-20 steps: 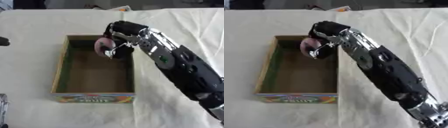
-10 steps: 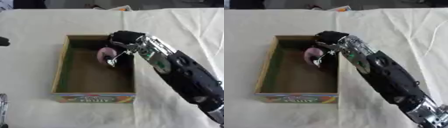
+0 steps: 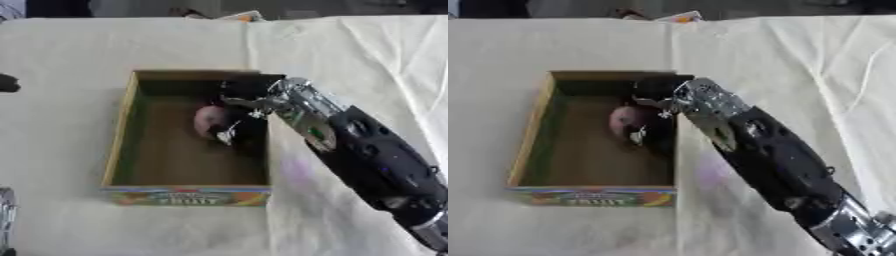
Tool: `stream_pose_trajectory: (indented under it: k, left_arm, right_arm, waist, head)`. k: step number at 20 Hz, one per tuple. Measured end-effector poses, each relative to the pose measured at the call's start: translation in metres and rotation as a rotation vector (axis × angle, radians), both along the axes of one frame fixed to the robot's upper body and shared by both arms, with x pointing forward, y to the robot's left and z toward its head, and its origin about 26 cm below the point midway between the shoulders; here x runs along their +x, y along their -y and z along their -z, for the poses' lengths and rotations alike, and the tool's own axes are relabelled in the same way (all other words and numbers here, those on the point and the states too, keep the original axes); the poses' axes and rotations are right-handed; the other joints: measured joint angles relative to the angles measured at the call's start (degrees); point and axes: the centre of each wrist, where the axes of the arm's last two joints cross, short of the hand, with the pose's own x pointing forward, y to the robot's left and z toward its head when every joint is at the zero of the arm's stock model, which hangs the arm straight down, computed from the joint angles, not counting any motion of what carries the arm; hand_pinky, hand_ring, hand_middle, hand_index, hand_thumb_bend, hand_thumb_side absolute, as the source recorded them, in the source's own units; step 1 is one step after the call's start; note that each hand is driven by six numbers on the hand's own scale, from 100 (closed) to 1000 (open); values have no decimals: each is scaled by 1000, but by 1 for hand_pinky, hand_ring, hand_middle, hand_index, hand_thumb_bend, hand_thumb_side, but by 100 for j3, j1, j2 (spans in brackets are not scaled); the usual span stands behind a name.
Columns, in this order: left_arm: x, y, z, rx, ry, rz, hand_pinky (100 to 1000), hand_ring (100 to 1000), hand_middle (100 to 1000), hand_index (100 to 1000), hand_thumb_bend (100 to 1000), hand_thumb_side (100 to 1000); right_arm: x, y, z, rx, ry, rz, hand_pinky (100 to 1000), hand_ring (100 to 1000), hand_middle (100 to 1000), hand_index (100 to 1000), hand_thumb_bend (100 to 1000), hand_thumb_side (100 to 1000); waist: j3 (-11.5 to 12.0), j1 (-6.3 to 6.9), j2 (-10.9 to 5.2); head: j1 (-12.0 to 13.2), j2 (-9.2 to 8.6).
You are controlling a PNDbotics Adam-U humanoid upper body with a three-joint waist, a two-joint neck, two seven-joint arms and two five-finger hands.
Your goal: Pick up objects on the table and place them in the box.
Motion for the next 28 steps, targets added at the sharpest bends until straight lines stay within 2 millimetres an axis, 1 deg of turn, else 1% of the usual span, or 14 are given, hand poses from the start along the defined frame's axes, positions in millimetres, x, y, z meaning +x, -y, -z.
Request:
stream_pose_trajectory:
  k: [4, 7, 11, 12, 14, 15, 16, 17, 19, 20, 21, 22, 28]
  left_arm:
    - [0, 0, 0, 0, -1, 0, 526, 510, 551, 654, 100, 801]
    - [0, 0, 0, 0, -1, 0, 525, 510, 551, 654, 100, 799]
    - [0, 0, 0, 0, -1, 0, 525, 511, 551, 654, 100, 800]
    - [0, 0, 0, 0, -1, 0, 524, 511, 551, 654, 100, 800]
    - [0, 0, 1, 0, -2, 0, 524, 511, 551, 654, 100, 800]
    - [0, 0, 1, 0, -2, 0, 523, 511, 551, 654, 100, 800]
    - [0, 0, 1, 0, -2, 0, 523, 511, 551, 654, 100, 800]
    - [0, 0, 1, 0, -2, 0, 523, 512, 551, 654, 100, 800]
    - [0, 0, 1, 0, -2, 0, 523, 512, 551, 654, 100, 798]
    - [0, 0, 1, 0, -2, 0, 523, 512, 550, 654, 100, 799]
    - [0, 0, 1, 0, -2, 0, 523, 512, 550, 654, 100, 799]
    - [0, 0, 1, 0, -2, 0, 522, 511, 550, 654, 100, 798]
    - [0, 0, 1, 0, -2, 1, 521, 512, 550, 654, 100, 800]
  right_arm:
    - [-3, -1, -5, 13, 12, 8, 679, 832, 645, 870, 100, 585]
    - [-5, -2, -9, 15, 11, 16, 684, 839, 666, 903, 100, 561]
    - [-10, -4, -22, 33, 19, 17, 684, 841, 674, 907, 100, 565]
    - [-12, -5, -25, 38, 24, 16, 684, 843, 678, 909, 112, 561]
    - [-15, -5, -32, 47, 32, 14, 685, 845, 685, 918, 210, 550]
    - [-16, -5, -34, 50, 35, 15, 688, 848, 693, 928, 313, 541]
    - [-17, -4, -36, 54, 36, 15, 690, 850, 698, 934, 354, 537]
    - [-18, -5, -38, 56, 37, 12, 695, 855, 709, 941, 474, 514]
    - [-20, -6, -40, 54, 33, 6, 704, 862, 729, 953, 668, 468]
    - [-20, -6, -41, 48, 29, 5, 711, 867, 741, 961, 782, 457]
    - [-20, -5, -41, 38, 23, 5, 711, 867, 743, 964, 819, 467]
    - [-20, -5, -41, 27, 17, 4, 710, 866, 743, 962, 835, 478]
    - [-22, -5, -43, 13, 7, -11, 703, 857, 734, 953, 805, 503]
  waist:
    - [-12, 1, 0]
    - [-26, 8, -1]
    - [-47, 37, -2]
    - [-53, 38, -3]
    - [-68, 38, -5]
    - [-75, 39, -7]
    - [-80, 39, -7]
    - [-81, 40, -10]
    - [-81, 40, -21]
    - [-81, 40, -22]
    - [-80, 40, -22]
    - [-78, 40, -22]
    - [-74, 37, -22]
  head:
    - [0, -1]
    - [0, -2]
    - [-1, -4]
    - [-1, -4]
    - [-2, -5]
    - [-2, -5]
    - [-2, -5]
    - [-2, -5]
    - [-3, -6]
    - [-4, -6]
    - [-5, -7]
    - [-7, -7]
    - [-14, -7]
